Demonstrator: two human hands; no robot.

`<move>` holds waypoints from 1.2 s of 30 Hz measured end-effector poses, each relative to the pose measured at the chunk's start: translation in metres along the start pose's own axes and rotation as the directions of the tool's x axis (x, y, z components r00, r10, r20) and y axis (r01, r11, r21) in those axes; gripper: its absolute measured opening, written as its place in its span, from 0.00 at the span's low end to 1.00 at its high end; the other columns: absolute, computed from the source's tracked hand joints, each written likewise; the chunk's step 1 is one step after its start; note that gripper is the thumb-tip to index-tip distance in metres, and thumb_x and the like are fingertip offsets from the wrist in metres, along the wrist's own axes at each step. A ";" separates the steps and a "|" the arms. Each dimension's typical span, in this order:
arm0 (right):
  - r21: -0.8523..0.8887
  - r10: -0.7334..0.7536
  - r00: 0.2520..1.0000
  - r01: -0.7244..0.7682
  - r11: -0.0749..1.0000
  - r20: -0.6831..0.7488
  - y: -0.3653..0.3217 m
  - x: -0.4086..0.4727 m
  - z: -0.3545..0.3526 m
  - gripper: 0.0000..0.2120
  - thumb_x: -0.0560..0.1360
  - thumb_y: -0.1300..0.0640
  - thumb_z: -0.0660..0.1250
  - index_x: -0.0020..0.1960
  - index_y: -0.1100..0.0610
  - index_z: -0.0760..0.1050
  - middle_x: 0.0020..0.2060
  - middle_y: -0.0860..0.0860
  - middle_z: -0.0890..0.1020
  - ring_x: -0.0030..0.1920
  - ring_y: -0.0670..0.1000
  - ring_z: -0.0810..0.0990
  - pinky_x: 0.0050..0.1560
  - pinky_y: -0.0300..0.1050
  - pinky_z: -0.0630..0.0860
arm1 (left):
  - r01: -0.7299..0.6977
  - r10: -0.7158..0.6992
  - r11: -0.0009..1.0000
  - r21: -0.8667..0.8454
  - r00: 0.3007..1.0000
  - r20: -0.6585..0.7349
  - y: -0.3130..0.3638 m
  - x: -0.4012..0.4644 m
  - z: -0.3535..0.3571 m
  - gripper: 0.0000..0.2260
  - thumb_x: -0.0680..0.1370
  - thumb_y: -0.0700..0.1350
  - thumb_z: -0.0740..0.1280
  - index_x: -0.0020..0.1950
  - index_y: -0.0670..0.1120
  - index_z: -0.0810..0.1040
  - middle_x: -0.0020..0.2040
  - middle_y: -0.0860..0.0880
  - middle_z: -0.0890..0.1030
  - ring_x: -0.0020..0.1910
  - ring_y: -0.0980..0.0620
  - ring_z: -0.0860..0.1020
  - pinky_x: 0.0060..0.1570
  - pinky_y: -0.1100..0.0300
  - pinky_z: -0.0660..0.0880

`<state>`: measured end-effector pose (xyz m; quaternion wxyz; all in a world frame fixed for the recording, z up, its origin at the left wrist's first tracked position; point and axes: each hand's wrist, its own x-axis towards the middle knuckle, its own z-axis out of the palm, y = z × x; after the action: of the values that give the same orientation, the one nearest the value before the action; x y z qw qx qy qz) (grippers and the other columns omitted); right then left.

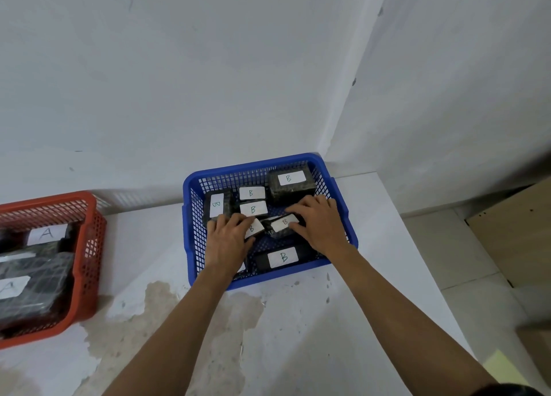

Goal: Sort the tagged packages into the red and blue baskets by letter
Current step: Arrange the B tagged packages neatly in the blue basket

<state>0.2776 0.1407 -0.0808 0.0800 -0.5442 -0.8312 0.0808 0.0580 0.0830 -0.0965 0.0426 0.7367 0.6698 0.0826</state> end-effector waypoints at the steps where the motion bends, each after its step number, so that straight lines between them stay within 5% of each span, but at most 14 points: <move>1: -0.019 0.006 1.000 -0.006 1.000 0.012 0.002 -0.001 0.001 0.16 0.76 0.43 0.69 0.62 0.45 0.79 0.56 0.47 0.78 0.57 0.52 0.71 0.58 0.48 0.62 | -0.028 0.028 1.000 0.004 1.000 0.010 -0.001 0.001 0.000 0.20 0.78 0.53 0.66 0.70 0.52 0.73 0.63 0.51 0.77 0.58 0.46 0.73 0.59 0.50 0.65; 10: -0.117 0.015 0.999 -0.010 0.993 0.040 -0.001 -0.006 0.005 0.17 0.74 0.38 0.68 0.56 0.47 0.79 0.56 0.47 0.78 0.57 0.53 0.70 0.61 0.49 0.63 | -0.154 0.155 0.988 -0.019 0.987 0.050 -0.006 0.004 -0.001 0.22 0.77 0.52 0.67 0.71 0.53 0.71 0.64 0.53 0.75 0.56 0.47 0.72 0.57 0.52 0.66; 16: 0.130 0.160 0.981 -0.146 0.981 -0.106 0.005 -0.018 -0.009 0.16 0.72 0.48 0.75 0.57 0.54 0.80 0.54 0.52 0.79 0.55 0.54 0.74 0.54 0.49 0.74 | -0.112 0.111 0.993 -0.022 0.993 -0.044 -0.008 0.014 -0.006 0.23 0.74 0.56 0.70 0.67 0.49 0.75 0.66 0.48 0.76 0.65 0.44 0.72 0.63 0.46 0.65; 21: -0.168 0.162 0.982 -0.176 0.970 -0.094 0.010 -0.036 -0.015 0.19 0.72 0.45 0.74 0.58 0.54 0.81 0.53 0.52 0.83 0.54 0.55 0.76 0.53 0.50 0.72 | -0.107 0.105 0.994 0.032 0.993 0.059 -0.015 0.008 0.001 0.24 0.78 0.60 0.62 0.71 0.50 0.71 0.72 0.49 0.71 0.74 0.44 0.63 0.74 0.42 0.51; 28: -0.334 0.127 0.992 -0.122 0.935 -0.006 0.010 -0.031 -0.018 0.21 0.72 0.40 0.72 0.60 0.51 0.81 0.52 0.50 0.84 0.53 0.55 0.76 0.53 0.49 0.69 | -0.136 0.132 0.990 0.046 0.989 0.072 -0.011 0.006 0.003 0.26 0.79 0.62 0.56 0.71 0.49 0.71 0.65 0.48 0.73 0.73 0.46 0.64 0.75 0.43 0.49; 36: -0.067 0.154 0.981 -0.163 0.984 -0.115 -0.007 -0.039 -0.022 0.21 0.74 0.40 0.70 0.59 0.52 0.81 0.54 0.50 0.84 0.54 0.55 0.76 0.53 0.50 0.71 | -0.133 0.128 0.987 -0.086 0.990 -0.054 -0.018 -0.002 -0.020 0.18 0.79 0.55 0.64 0.65 0.47 0.76 0.60 0.48 0.76 0.62 0.47 0.74 0.73 0.45 0.58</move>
<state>0.2917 0.1033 -0.0593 0.0979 -0.6149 -0.7821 0.0250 0.0364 0.0821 -0.0796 0.0540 0.7742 0.6165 0.1328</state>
